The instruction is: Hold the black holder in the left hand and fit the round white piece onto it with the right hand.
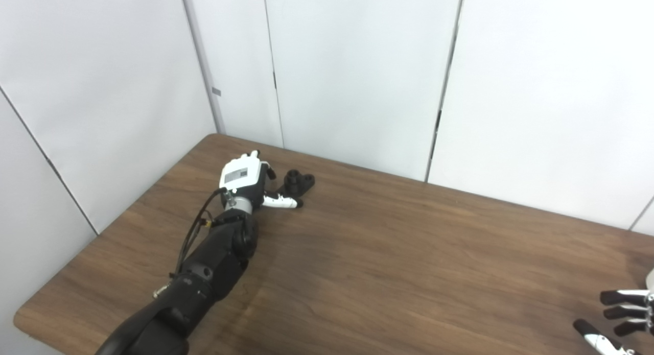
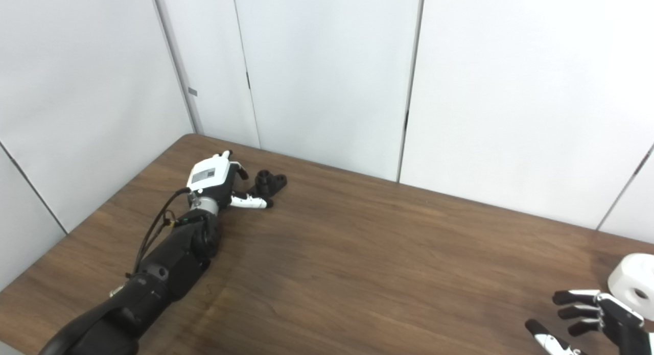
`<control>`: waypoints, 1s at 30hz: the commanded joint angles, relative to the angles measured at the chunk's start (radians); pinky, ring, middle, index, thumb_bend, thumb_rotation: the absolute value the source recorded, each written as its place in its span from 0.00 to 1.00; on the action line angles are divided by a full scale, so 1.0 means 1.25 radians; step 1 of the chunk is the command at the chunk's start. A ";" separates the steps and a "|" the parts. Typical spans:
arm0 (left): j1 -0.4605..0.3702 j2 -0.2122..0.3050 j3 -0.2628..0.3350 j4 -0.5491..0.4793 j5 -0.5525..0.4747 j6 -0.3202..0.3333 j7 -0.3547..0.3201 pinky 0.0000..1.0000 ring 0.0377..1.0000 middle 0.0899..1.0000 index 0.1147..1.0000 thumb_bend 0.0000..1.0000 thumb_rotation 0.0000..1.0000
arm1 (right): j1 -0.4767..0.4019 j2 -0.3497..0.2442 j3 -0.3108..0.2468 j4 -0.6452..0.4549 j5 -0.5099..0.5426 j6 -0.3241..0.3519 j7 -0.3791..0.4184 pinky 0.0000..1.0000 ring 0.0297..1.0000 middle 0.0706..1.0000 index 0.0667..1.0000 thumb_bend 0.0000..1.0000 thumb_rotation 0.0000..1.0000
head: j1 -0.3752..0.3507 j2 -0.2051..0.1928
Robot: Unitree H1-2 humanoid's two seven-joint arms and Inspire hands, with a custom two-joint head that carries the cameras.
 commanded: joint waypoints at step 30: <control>0.014 0.011 -0.030 0.010 -0.111 -0.116 -0.038 1.00 1.00 0.88 0.41 0.52 0.07 | -0.015 -0.011 -0.006 -0.043 -0.003 -0.001 0.002 0.40 0.51 0.58 0.46 0.50 0.11 | -0.004 0.021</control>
